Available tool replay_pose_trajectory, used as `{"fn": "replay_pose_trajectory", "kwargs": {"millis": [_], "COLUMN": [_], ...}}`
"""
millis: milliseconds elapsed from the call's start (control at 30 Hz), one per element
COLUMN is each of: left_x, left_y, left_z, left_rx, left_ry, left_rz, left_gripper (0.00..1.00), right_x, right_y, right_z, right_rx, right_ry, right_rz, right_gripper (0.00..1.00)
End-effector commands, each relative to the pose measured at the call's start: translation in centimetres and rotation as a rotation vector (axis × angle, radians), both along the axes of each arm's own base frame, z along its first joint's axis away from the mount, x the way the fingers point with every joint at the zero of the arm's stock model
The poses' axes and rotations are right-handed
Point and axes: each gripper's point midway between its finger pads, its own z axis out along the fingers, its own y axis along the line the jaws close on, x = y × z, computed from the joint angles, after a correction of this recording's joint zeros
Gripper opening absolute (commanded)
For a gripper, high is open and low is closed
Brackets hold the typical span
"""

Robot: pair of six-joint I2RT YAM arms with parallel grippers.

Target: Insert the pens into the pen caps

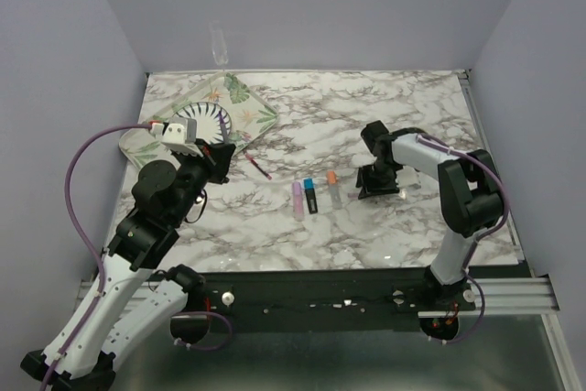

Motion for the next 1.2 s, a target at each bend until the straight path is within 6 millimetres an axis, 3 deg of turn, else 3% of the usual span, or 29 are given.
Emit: {"fn": "replay_pose_trajectory", "kwargs": {"millis": [0, 433, 500, 567, 800, 1033, 1167], "left_x": [0.1, 0.0, 0.0, 0.1, 0.0, 0.2, 0.1], "left_y": [-0.1, -0.1, -0.1, -0.2, -0.1, -0.5, -1.6], "left_z": [-0.5, -0.3, -0.3, -0.4, -0.3, -0.6, -0.8], "left_rx": [0.012, 0.009, 0.009, 0.01, 0.01, 0.016, 0.016], "left_ry": [0.002, 0.0, 0.0, 0.001, -0.002, 0.004, 0.009], "left_rz": [0.002, -0.001, -0.001, -0.001, -0.001, -0.018, -0.07], "left_gripper": [0.0, 0.0, 0.0, 0.0, 0.0, 0.0, 0.0], "right_x": [-1.5, -1.7, -2.1, -2.0, -2.6, -1.4, 0.8], "right_y": [0.3, 1.7, 2.0, 2.0, 0.9, -0.8, -1.5], "right_z": [-3.2, -3.5, -4.2, -3.9, -3.8, -1.1, 2.5], "right_rx": [-0.028, -0.034, -0.024, -0.043, -0.1, -0.186, -0.26], "right_ry": [0.057, 0.049, 0.06, 0.038, 0.022, -0.086, -0.166], "right_rz": [-0.04, -0.031, -0.031, -0.024, -0.013, 0.075, 0.187], "right_gripper": [0.47, 0.46, 0.39, 0.22, 0.01, 0.01, 0.01]}}
